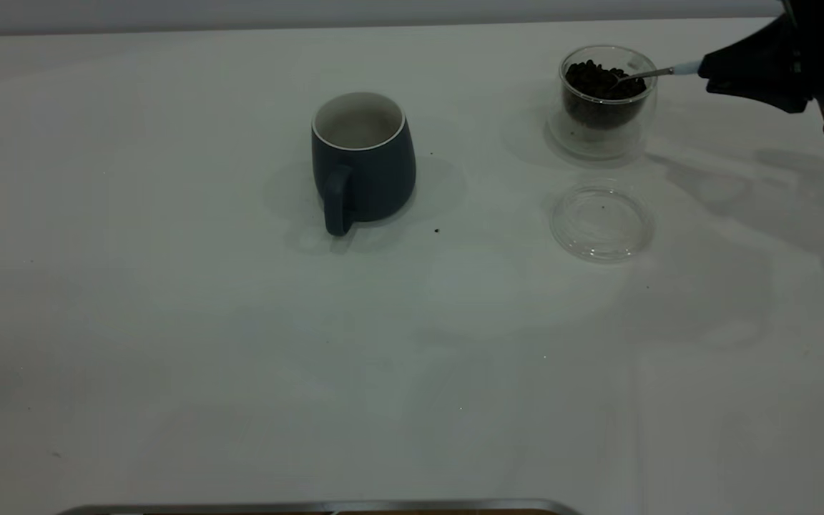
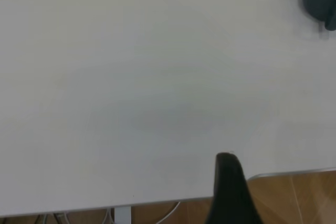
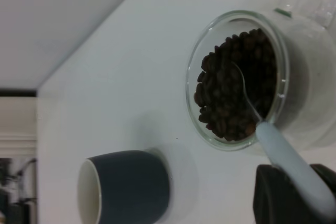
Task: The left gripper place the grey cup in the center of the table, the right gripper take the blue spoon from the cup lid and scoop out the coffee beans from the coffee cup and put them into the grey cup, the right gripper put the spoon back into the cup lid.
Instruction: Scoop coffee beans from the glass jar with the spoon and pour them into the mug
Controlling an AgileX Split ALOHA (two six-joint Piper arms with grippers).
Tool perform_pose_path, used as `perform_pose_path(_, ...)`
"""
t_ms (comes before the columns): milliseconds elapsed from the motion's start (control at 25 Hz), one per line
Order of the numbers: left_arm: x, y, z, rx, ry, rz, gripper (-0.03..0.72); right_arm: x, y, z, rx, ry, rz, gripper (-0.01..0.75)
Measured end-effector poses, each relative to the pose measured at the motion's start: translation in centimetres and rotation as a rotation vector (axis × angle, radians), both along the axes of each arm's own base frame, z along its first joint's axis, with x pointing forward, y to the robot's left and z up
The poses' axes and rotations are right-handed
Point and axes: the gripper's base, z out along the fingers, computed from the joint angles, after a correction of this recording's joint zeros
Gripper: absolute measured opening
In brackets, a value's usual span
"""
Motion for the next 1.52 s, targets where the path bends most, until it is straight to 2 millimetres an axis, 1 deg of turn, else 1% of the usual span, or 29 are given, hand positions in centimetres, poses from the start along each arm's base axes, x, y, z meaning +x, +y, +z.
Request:
perform_pose_path(200, 0.0, 0.0, 0.0, 0.000, 0.000, 0.000, 0.567, -0.4, -1.0, -0.9, 0.060, 0.007, -0.018, 0.115)
perform_pose_path(440, 0.0, 0.0, 0.0, 0.000, 0.000, 0.000, 0.567, -0.6, -2.1, -0.6, 0.108, -0.017, -0.035, 0.115)
perform_pose_path(560, 0.0, 0.0, 0.0, 0.000, 0.000, 0.000, 0.567, -0.6, -2.3, -0.4, 0.129, -0.028, -0.034, 0.115)
perform_pose_path(840, 0.0, 0.0, 0.0, 0.000, 0.000, 0.000, 0.567, -0.7, -1.8, 0.2, 0.195, -0.061, -0.004, 0.115)
perform_pose_path(960, 0.0, 0.0, 0.0, 0.000, 0.000, 0.000, 0.567, -0.6, -0.9, 0.4, 0.217, -0.062, 0.020, 0.115)
perform_pose_path(1120, 0.0, 0.0, 0.0, 0.000, 0.000, 0.000, 0.567, -0.5, 0.9, 0.4, 0.228, -0.049, 0.063, 0.115)
perform_pose_path(1200, 0.0, 0.0, 0.0, 0.000, 0.000, 0.000, 0.567, -0.5, 2.0, 0.4, 0.233, -0.040, 0.089, 0.115)
perform_pose_path(1520, 0.0, 0.0, 0.0, 0.000, 0.000, 0.000, 0.567, -0.8, 7.5, 0.4, 0.249, -0.005, 0.221, 0.115)
